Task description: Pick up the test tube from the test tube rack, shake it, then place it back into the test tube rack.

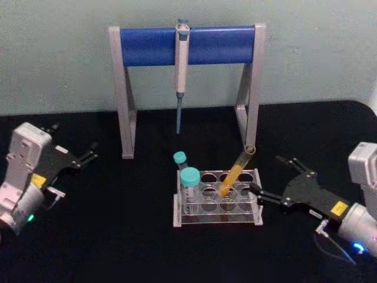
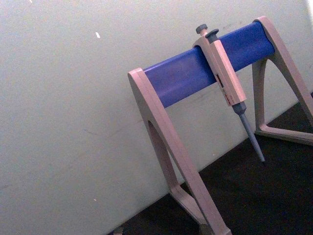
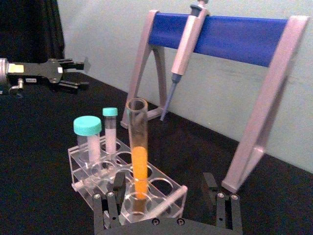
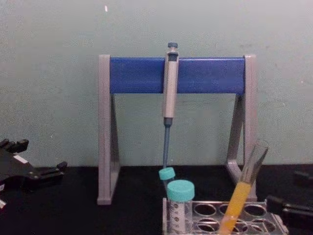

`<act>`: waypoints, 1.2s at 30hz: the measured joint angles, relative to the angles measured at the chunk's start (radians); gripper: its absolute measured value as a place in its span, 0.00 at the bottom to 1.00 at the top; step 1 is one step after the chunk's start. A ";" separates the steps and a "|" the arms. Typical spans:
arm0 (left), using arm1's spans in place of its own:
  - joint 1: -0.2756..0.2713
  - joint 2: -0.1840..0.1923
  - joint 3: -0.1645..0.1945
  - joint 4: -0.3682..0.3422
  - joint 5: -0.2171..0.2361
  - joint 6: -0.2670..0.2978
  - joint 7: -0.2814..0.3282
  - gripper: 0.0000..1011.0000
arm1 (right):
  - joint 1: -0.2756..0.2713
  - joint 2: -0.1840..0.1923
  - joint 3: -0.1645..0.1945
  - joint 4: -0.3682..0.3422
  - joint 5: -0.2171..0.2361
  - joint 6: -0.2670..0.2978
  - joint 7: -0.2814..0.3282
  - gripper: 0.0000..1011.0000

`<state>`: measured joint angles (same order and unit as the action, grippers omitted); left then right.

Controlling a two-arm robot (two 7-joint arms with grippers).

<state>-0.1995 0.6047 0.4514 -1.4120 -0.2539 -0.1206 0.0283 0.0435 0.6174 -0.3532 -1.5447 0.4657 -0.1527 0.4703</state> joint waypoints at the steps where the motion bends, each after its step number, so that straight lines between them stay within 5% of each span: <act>1: 0.000 0.000 0.000 0.000 0.000 0.000 0.000 0.99 | 0.003 -0.005 -0.002 0.003 -0.004 0.001 0.002 0.99; 19: 0.000 0.000 0.000 0.000 0.000 0.000 0.000 0.99 | 0.083 -0.104 -0.023 0.065 -0.051 0.030 0.043 0.99; 36: 0.000 0.000 0.000 0.000 0.000 0.000 0.000 0.99 | 0.124 -0.153 -0.033 0.116 -0.063 0.034 0.070 0.99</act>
<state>-0.1995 0.6047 0.4514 -1.4119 -0.2539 -0.1206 0.0283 0.1677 0.4643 -0.3866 -1.4285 0.4031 -0.1184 0.5399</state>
